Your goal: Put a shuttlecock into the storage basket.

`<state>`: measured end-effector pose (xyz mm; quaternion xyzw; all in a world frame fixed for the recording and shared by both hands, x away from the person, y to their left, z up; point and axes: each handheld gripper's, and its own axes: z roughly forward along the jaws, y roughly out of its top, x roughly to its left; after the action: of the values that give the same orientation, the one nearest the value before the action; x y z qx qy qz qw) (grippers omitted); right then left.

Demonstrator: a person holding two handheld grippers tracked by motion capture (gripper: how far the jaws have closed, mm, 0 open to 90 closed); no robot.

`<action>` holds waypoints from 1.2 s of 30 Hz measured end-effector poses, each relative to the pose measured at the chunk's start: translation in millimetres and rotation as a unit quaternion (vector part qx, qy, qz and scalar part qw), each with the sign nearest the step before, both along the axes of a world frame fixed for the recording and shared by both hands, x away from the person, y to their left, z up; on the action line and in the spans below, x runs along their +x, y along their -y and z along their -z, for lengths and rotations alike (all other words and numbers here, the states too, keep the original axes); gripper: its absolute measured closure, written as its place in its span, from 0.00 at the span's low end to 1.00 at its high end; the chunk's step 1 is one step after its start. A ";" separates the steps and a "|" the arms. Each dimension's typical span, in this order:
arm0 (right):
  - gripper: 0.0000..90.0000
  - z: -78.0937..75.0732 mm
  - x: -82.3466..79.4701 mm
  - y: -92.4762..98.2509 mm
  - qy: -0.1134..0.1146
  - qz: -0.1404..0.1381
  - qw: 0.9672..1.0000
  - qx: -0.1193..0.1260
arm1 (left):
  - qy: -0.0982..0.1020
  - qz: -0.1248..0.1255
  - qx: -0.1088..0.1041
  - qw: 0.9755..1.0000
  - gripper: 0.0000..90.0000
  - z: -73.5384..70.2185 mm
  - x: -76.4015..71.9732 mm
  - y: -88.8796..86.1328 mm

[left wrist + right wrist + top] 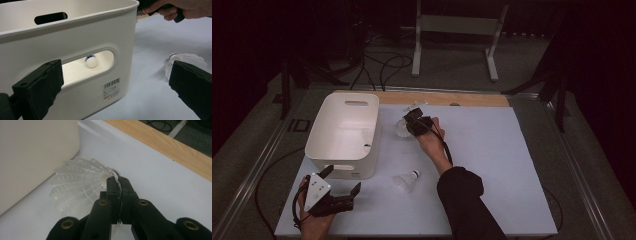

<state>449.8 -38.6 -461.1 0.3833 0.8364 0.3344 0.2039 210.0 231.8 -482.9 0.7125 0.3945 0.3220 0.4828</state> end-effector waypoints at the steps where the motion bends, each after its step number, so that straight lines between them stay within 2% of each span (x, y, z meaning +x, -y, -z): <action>1: 0.98 -1.0 -0.3 0.5 0.000 -0.001 1.000 0.000 | 0.000 0.000 0.001 1.000 0.00 0.0 0.1 -0.1; 21: 0.98 -18.8 -6.9 4.6 0.018 -0.005 1.000 0.008 | 0.000 0.000 0.002 1.000 0.00 0.0 0.1 0.3; 27: 0.98 -24.8 -8.0 6.3 0.019 -0.007 1.000 0.022 | -0.001 0.000 0.002 1.000 0.00 0.0 0.0 0.2; 36: 0.98 -31.0 -11.2 6.3 0.023 -0.008 0.999 0.021 | -0.001 -0.001 0.001 1.000 0.00 0.0 0.0 0.1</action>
<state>438.6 -44.9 -430.1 0.3725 0.8273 0.3628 0.2125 209.9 231.8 -482.9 0.7131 0.3948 0.3222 0.4814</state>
